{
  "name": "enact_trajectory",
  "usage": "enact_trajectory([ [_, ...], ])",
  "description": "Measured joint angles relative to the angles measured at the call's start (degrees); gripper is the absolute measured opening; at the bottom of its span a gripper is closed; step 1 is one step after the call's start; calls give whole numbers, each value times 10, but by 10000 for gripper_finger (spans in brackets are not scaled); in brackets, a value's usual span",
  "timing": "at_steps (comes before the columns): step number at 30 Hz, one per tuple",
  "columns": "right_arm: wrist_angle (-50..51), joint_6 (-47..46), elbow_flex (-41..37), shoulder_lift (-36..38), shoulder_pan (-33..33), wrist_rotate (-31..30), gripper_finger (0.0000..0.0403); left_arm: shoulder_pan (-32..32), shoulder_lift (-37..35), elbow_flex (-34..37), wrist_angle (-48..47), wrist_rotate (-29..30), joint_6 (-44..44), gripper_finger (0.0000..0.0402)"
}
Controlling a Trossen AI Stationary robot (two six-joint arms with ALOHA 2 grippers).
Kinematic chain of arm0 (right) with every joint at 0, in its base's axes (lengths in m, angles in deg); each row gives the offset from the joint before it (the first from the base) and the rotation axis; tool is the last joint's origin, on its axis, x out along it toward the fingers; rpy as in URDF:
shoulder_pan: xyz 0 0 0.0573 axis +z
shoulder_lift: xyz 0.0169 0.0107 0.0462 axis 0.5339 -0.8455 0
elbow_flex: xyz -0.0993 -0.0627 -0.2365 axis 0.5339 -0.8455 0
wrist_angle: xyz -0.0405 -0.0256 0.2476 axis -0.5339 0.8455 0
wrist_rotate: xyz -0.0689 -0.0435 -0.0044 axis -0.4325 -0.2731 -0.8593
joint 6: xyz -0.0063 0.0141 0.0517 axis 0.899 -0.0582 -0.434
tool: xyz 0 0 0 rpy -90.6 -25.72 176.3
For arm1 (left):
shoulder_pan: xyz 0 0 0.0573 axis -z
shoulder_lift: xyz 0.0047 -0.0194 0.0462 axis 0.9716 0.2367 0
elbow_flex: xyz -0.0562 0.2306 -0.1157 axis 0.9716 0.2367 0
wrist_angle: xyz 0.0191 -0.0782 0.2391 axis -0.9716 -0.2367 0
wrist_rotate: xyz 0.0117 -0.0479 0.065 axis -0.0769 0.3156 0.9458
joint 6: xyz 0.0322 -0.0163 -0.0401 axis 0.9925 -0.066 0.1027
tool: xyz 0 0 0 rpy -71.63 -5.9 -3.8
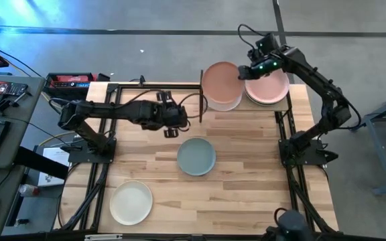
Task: Place and stack plates onto a shelf
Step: Stack the brown on top of the light brown plate on the shelf
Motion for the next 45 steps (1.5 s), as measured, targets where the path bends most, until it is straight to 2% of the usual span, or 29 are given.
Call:
enact_trajectory([
  [6, 0, 27, 0, 0, -17, 10, 0, -33, 0, 0, 42, -42, -27, 102],
  [10, 10, 38, 0, -1, -15, 16, 0, -48, 0, 0, 46, -49, -52, 102],
  [16, 32, 49, 0, -1, 1, -27, 0, -60, 0, 0, 46, -55, -89, 102],
  [30, 32, 21, 0, -1, 56, -108, 0, -59, 0, 0, 46, -55, -89, 102],
  [37, 32, 17, 0, -1, 57, -118, 2, -59, 0, 0, 46, -55, -88, 102],
  [45, 31, 16, 0, -1, 57, -118, 25, -59, 0, 0, 45, -55, -88, 102],
])
